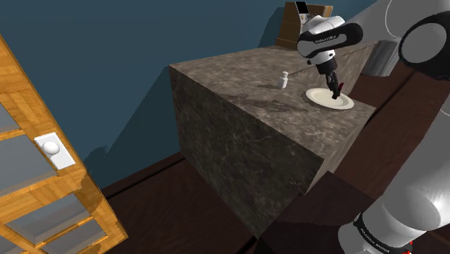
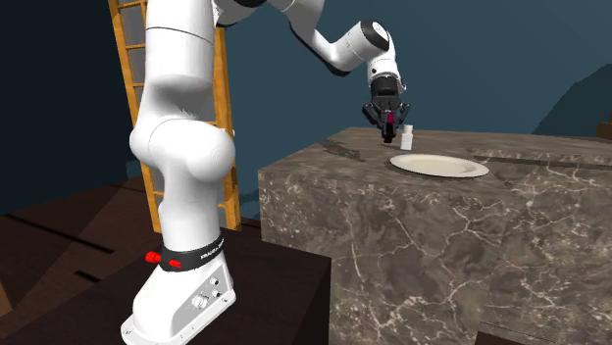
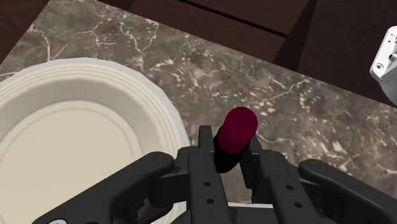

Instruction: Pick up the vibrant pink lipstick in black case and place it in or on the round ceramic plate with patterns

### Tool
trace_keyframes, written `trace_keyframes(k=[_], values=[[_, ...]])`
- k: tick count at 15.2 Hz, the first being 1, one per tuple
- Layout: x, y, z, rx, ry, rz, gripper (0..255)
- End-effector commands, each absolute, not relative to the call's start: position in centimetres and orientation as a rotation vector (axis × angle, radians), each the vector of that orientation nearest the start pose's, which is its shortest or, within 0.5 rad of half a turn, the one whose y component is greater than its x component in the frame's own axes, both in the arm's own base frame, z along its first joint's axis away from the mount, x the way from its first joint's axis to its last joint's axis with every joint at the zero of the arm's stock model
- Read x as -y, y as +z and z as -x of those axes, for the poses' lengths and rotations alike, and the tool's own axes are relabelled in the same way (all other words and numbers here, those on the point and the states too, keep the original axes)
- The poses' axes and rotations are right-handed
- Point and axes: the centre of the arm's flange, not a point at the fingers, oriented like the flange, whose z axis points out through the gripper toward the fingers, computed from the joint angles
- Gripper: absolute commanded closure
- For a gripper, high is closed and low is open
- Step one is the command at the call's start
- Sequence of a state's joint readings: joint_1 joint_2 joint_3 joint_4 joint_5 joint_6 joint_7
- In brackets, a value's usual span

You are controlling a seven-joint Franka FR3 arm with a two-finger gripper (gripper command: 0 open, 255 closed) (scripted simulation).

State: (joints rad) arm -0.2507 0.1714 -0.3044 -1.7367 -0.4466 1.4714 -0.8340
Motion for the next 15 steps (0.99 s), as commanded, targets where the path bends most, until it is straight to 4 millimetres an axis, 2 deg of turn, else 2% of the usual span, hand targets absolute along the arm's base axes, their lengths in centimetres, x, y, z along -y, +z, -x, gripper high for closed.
trace_keyframes(k=[1,10,15], values=[[35.4,46.3,-46.9,0.503,1.03,3.044,255],[46.3,46.0,-51.3,0.503,1.03,3.044,255],[46.3,43.3,-51.3,0.503,1.03,3.044,255]])
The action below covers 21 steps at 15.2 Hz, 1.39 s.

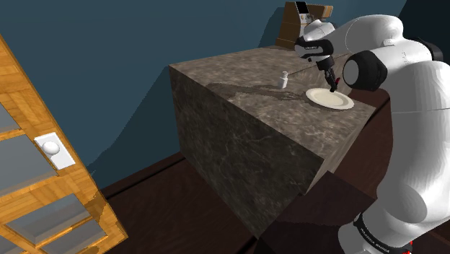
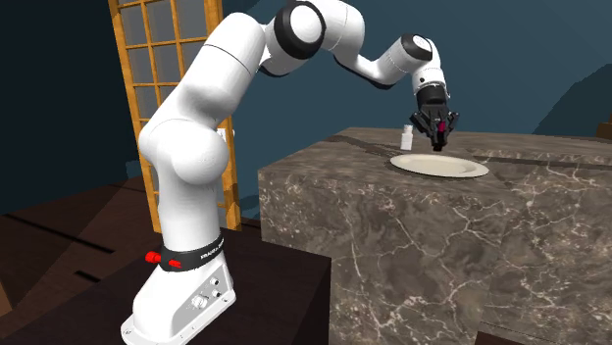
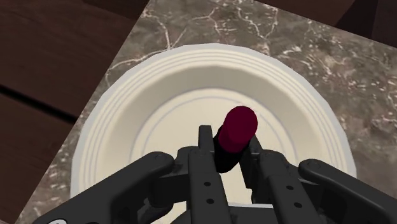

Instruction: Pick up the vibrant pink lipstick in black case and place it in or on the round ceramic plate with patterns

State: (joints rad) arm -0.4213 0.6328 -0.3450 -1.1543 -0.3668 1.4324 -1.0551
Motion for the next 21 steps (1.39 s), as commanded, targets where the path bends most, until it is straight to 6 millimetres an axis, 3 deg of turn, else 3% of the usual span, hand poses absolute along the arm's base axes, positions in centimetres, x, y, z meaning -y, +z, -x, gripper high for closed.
trace_keyframes(k=[1,6,13,14,19,21], values=[[46.3,42.8,-51.3,0.503,1.03,3.044,255],[46.3,40.2,-51.3,0.503,1.03,3.044,255],[46.3,40.2,-51.3,0.503,1.03,3.044,255],[46.3,40.2,-51.3,0.503,1.03,3.044,0],[46.3,40.2,-51.3,0.503,1.03,3.044,0],[45.8,42.3,-52.8,0.503,1.03,3.044,0]])
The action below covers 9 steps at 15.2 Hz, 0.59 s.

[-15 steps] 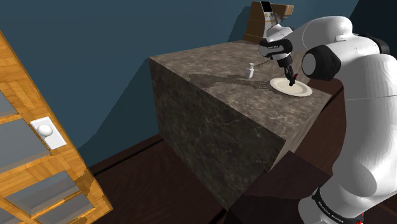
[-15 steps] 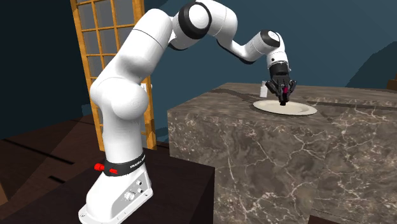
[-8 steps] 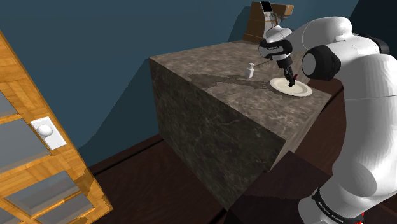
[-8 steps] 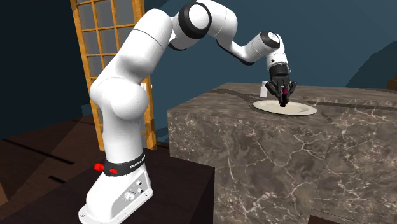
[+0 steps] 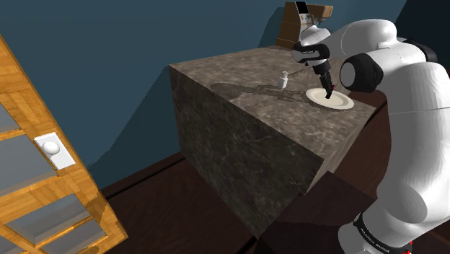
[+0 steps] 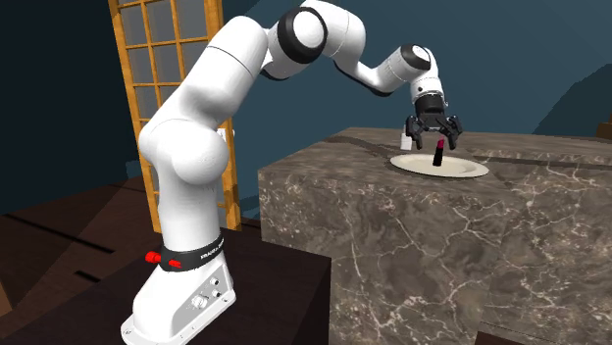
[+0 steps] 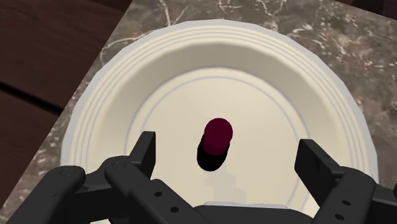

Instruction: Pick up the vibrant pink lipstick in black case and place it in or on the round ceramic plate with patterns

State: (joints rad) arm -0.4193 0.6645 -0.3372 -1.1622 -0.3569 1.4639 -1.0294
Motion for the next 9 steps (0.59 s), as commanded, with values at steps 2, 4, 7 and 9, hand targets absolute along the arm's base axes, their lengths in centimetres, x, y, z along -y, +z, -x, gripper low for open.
trace_keyframes(k=[2,4,7,9], values=[[45.34,44.16,-54.19,0.503,1.03,3.044,0],[45.34,44.16,-54.2,0.503,1.03,3.044,0],[45.34,44.16,-54.2,0.503,1.03,3.044,0],[45.34,44.16,-54.2,0.503,1.03,3.044,0]])
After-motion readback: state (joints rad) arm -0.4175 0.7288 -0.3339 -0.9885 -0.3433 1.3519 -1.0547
